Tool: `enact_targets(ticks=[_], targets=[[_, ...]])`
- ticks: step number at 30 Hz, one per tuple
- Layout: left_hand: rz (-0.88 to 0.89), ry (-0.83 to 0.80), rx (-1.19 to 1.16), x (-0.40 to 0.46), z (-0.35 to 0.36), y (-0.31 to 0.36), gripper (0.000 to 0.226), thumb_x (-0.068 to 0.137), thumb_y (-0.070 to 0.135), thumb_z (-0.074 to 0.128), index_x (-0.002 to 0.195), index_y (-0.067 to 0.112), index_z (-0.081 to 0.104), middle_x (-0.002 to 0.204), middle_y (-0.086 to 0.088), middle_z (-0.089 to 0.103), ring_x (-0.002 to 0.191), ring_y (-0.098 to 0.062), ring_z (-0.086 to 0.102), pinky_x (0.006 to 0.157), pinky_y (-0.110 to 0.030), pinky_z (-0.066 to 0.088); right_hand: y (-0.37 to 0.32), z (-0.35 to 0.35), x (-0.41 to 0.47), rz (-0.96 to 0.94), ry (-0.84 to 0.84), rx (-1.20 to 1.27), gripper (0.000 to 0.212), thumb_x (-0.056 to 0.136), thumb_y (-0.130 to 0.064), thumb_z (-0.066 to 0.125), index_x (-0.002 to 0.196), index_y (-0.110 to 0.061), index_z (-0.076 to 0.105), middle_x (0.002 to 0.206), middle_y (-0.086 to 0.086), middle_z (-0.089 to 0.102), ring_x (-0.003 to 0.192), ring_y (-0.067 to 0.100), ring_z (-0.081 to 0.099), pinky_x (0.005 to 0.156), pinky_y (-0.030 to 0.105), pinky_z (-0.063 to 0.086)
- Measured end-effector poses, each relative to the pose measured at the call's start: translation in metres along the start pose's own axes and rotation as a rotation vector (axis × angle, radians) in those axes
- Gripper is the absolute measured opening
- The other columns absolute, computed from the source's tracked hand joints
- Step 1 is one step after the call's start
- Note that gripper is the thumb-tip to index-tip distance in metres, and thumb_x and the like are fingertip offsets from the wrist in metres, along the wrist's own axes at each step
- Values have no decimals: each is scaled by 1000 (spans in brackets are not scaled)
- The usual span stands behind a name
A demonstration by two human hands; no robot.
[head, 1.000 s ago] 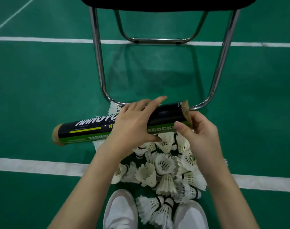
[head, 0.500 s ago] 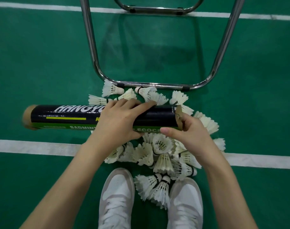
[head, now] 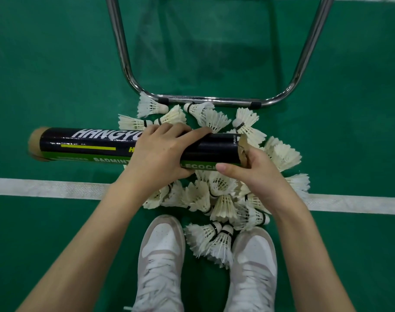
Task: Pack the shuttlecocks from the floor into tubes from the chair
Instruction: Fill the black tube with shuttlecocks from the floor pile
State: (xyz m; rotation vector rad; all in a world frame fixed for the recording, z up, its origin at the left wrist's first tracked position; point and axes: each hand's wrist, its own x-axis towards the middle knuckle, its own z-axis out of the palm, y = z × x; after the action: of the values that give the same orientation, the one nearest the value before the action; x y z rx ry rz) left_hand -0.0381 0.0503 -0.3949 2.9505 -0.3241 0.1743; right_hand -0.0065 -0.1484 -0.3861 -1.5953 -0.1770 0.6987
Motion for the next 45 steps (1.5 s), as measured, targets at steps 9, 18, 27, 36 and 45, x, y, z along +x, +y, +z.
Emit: enact_targets(ticks=[9, 18, 27, 36, 45], targets=[[-6, 42, 3, -4, 7, 9, 73, 65, 44, 77, 131, 31, 49, 109, 0, 64, 97, -27, 59, 79, -38, 40, 2, -10, -3, 70, -166, -45, 41, 75, -25, 65, 115, -26, 56, 108, -10, 68, 102, 2, 62, 86, 14, 48], [-174, -19, -49, -14, 19, -7, 82, 60, 40, 81, 134, 31, 46, 108, 0, 63, 93, -28, 59, 79, -40, 43, 20, -3, -7, -116, 342, -147, 30, 74, -14, 74, 95, -31, 58, 92, -12, 66, 87, -2, 62, 81, 13, 48], [-272, -98, -161, -20, 27, -14, 85, 66, 49, 75, 139, 40, 34, 114, 5, 57, 102, -22, 54, 83, -37, 38, 66, 10, -11, 67, 284, -398, 20, 78, -22, 73, 93, -25, 59, 94, -10, 64, 92, -1, 56, 74, 6, 40], [-314, -150, -191, -19, 28, -18, 92, 61, 62, 72, 140, 39, 30, 120, 6, 54, 110, -21, 49, 87, -37, 35, 74, 11, -9, 46, 136, -681, 34, 72, -39, 75, 100, -23, 67, 95, -18, 49, 101, -1, 40, 89, 13, 33], [-306, -121, -203, -23, 27, -17, 81, 66, 61, 56, 140, 39, 30, 116, 6, 54, 105, -21, 50, 84, -36, 34, 65, 8, -18, 39, 475, -383, 12, 82, -20, 70, 80, -30, 65, 86, -4, 63, 76, -4, 57, 73, 19, 45]])
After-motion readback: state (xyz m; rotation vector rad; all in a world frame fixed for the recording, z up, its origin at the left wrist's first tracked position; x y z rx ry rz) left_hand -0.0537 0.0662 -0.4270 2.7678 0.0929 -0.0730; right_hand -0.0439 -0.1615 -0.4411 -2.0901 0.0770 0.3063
